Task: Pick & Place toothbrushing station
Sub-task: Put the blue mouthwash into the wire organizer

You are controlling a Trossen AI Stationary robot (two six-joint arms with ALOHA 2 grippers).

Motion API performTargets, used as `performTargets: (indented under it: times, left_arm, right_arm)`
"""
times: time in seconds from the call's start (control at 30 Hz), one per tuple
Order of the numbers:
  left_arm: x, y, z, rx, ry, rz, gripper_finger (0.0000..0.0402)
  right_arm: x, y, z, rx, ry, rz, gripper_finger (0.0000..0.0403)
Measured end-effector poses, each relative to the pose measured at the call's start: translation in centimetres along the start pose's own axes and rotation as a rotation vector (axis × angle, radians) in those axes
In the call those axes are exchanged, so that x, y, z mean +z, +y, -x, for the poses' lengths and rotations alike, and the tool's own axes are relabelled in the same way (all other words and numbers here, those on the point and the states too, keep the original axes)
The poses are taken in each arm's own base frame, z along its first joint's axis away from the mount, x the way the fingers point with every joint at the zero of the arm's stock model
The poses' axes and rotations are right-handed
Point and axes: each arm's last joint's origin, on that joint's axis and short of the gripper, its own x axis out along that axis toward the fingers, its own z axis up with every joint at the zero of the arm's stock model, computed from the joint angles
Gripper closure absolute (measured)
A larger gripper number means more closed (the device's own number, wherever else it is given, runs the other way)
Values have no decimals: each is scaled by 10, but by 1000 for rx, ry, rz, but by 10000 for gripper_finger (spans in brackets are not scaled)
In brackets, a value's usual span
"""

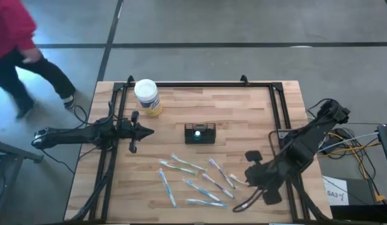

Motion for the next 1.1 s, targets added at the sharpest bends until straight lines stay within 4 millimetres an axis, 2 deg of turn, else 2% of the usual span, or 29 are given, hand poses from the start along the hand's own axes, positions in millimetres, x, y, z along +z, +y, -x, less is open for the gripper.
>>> performTargets:
  times: [0.27, 0.4, 0.67, 1.1]
  left_arm:
    - [0, 0, 0, 0, 1, 2, 385]
    - [0, 0, 0, 0, 0, 0, 381]
    - [-3, -1, 0, -33, 32, 11, 383]
    - [-6, -1, 0, -41, 65, -4, 385]
  right_arm:
    - [3, 30, -27, 15, 73, 12, 235]
    - [4, 38, -51, -16, 127, 23, 214]
    - [4, 47, -98, -47, 248, -42, 204]
    - [-2, 54, -126, -86, 314, -162, 204]
